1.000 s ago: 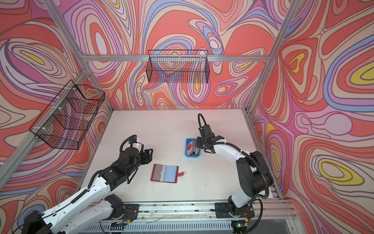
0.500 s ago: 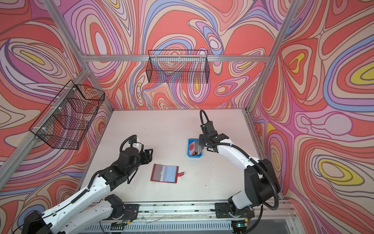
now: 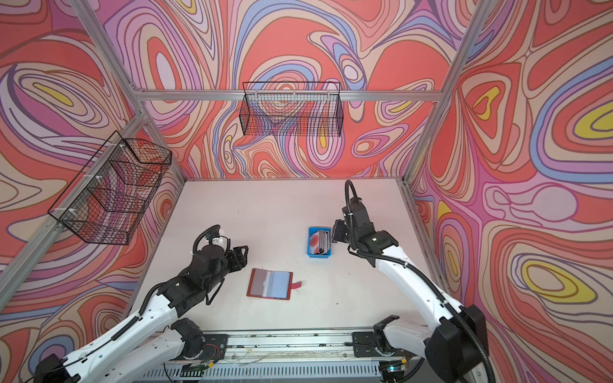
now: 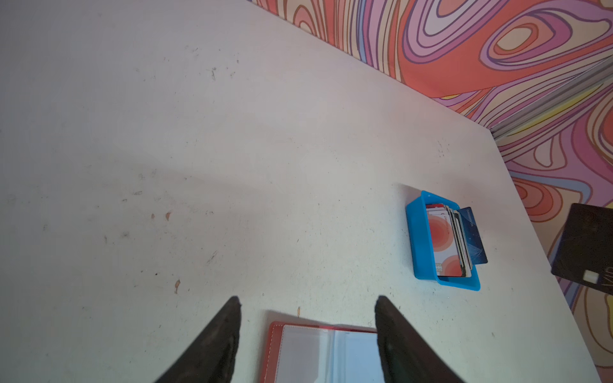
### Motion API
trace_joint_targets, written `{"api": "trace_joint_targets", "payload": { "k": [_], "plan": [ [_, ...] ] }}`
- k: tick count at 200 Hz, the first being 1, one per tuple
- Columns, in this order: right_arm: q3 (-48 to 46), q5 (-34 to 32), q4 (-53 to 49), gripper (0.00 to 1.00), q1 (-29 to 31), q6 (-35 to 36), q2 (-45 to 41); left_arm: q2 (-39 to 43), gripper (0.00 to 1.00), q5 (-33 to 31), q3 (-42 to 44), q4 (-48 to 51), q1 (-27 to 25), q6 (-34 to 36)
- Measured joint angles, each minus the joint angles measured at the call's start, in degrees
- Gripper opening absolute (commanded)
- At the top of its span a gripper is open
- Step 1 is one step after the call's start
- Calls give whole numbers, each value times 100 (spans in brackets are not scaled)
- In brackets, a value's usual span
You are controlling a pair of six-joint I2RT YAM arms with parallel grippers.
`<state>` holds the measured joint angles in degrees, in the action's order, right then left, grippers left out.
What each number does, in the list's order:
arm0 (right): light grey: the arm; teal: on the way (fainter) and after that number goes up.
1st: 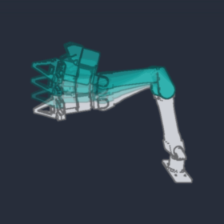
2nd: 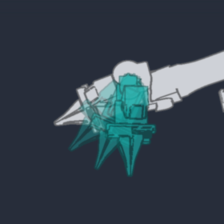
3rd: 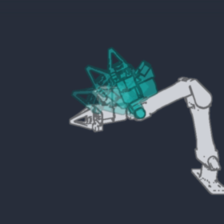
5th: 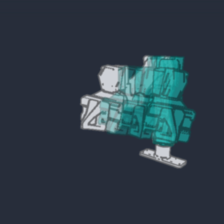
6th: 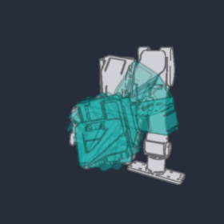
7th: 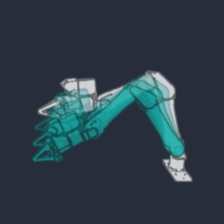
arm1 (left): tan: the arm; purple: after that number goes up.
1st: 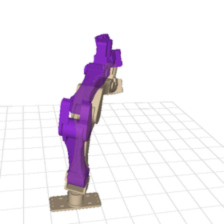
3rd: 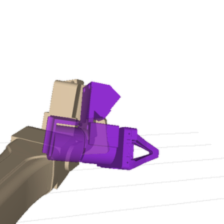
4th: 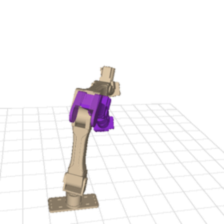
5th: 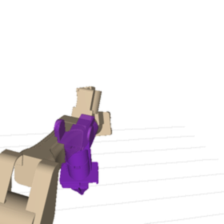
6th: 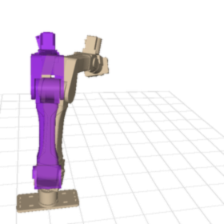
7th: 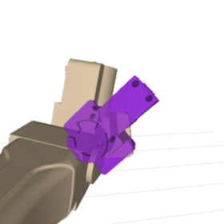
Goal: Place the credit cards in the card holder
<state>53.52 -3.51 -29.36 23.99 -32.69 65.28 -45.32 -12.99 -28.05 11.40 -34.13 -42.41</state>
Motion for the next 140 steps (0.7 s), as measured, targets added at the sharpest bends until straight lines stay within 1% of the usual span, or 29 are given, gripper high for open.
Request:
{"api": "trace_joint_targets", "payload": {
  "k": [17, 30, 46, 63, 80, 95, 111, 140],
  "plan": [
    [-505, 181, 223, 0, 181, -365, -455, 149, 69, 59, 184, 254, 0, -101],
    [-957, 190, 503, 0, 531, -704, -715, 256, 71, 155, 302, 369, 0, -170],
    [-1388, 90, 883, 0, 1196, -1104, -896, 337, 73, 293, 479, 374, 0, -328],
    [-1665, -48, 1338, 0, 1849, -1458, -896, 297, 75, 330, 678, 369, 0, -608],
    [-2004, -275, 2033, 0, 2463, -1797, -890, 96, 75, 328, 872, 372, 0, -964],
    [-2326, -455, 2653, 0, 2868, -2028, -837, -142, 75, 348, 909, 391, 0, -1154],
    [-2612, -595, 3237, 0, 3123, -2234, -645, -326, 75, 407, 907, 378, 0, -1274],
    [-2787, -754, 4006, 0, 3329, -2448, -168, -378, 77, 518, 907, 297, 7, -1362]
  ]
}}
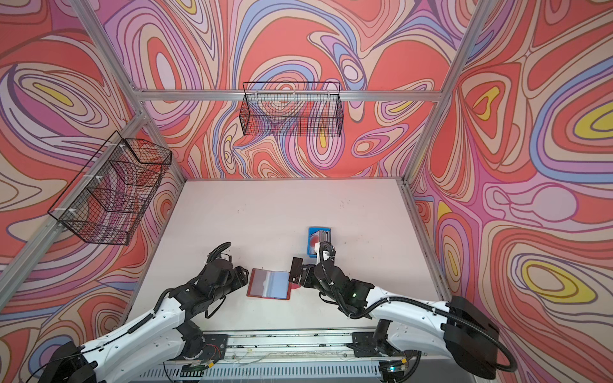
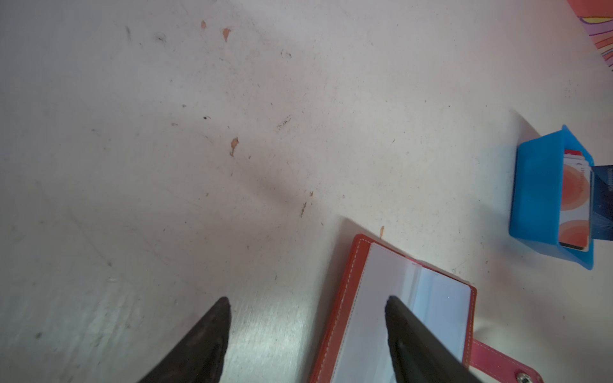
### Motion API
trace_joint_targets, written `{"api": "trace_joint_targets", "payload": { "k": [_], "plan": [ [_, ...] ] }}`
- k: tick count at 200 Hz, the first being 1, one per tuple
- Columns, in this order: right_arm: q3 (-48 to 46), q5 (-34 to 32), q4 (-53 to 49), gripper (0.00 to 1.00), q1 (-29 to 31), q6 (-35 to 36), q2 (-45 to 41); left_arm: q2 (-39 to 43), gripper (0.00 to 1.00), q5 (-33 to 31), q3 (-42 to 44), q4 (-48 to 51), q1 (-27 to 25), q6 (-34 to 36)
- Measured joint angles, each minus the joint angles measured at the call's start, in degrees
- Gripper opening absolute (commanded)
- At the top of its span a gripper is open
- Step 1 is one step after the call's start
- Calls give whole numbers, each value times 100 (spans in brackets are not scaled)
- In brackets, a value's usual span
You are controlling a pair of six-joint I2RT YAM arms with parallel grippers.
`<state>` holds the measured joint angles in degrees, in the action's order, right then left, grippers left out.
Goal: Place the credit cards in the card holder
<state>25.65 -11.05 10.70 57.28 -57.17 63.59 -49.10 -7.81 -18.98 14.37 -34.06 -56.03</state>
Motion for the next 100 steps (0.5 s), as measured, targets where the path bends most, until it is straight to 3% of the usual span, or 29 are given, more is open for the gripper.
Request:
{"api": "trace_joint_targets", "payload": {
  "k": [49, 100],
  "plan": [
    [-4, -369, 879, 0, 525, -232, 658, -90, 79, 155, 149, -426, 39, -160],
    [50, -372, 1495, 0, 603, -374, 1716, -570, 82, 531, 232, -938, 70, -188]
  ]
}}
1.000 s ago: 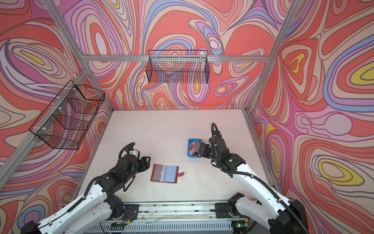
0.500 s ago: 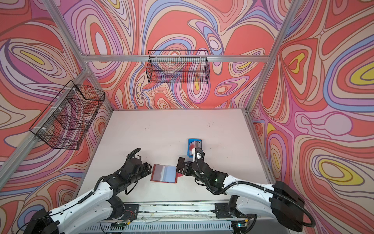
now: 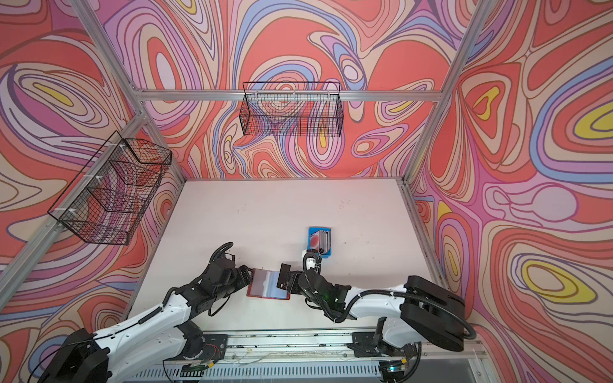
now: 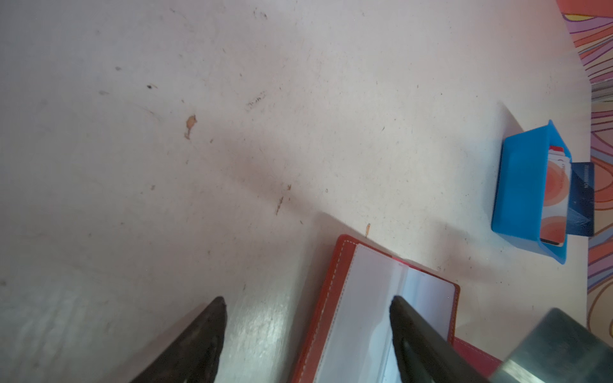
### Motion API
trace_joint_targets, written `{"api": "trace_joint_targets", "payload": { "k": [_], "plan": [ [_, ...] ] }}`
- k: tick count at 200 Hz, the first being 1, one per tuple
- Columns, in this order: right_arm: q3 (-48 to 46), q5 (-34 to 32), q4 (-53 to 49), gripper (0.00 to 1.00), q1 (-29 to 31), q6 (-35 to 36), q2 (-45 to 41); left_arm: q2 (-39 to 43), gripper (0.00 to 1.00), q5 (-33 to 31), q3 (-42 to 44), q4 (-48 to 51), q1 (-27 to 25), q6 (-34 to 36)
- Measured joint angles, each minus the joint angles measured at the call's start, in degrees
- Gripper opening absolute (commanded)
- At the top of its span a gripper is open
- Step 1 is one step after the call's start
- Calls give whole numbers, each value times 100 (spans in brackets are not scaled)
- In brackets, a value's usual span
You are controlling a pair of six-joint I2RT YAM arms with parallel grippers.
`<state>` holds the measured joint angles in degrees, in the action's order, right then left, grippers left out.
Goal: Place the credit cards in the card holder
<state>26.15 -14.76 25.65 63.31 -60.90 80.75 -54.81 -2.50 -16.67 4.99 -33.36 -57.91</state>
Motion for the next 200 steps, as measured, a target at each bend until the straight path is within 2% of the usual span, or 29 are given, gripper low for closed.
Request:
{"api": "trace_joint_targets", "payload": {
  "k": [40, 112, 124, 134, 159, 200],
  "plan": [
    [262, 164, 409, 0, 39, -107, 734, -83, 82, 240, 105, -313, 7, -26],
    [459, 243, 654, 0, 63, -385, 1207, -282, 81, 498, 107, -614, 9, -68],
    [490, 254, 660, 0, 63, -439, 1285, -293, 75, 520, 107, -616, 9, -76],
    [494, 260, 664, 0, 63, -481, 1329, -308, 62, 542, 105, -614, 9, -85],
    [494, 278, 695, 0, 63, -592, 1412, -387, 41, 636, 90, -542, 9, -199],
    [494, 289, 719, 0, 63, -780, 1497, -739, 27, 992, 39, -601, 17, -284]
  ]
}}
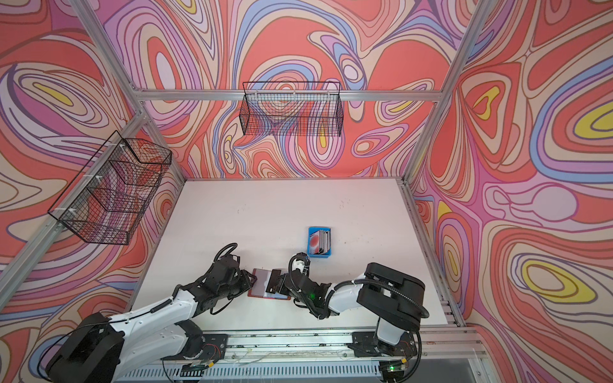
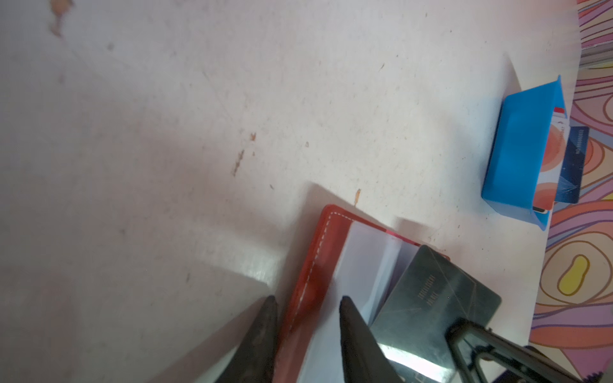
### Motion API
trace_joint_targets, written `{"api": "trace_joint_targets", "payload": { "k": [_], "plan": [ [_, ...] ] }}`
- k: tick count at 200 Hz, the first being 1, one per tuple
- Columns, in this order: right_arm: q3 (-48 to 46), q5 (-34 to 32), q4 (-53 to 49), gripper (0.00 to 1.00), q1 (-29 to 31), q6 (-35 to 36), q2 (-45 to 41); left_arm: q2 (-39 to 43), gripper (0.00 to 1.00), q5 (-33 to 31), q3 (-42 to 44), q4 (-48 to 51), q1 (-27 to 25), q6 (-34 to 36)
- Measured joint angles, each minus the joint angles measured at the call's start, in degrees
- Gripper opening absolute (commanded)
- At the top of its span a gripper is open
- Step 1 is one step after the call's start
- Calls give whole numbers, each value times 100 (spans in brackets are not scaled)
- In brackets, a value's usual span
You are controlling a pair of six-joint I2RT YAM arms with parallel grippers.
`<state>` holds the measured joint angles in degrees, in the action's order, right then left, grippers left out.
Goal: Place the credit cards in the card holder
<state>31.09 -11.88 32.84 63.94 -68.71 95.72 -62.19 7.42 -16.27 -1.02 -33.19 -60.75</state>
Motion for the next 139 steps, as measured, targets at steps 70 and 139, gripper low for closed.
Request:
{"api": "trace_joint_targets", "payload": {
  "k": [70, 139],
  "plan": [
    [-74, -9, 2, 0, 0, -348, 52, -581, 13, 417, -164, -334, 24, -37],
    [-107, -9, -81, 0, 0, -326, 50, -44, 18, 348, -44, -109, -98, -114]
  ]
}}
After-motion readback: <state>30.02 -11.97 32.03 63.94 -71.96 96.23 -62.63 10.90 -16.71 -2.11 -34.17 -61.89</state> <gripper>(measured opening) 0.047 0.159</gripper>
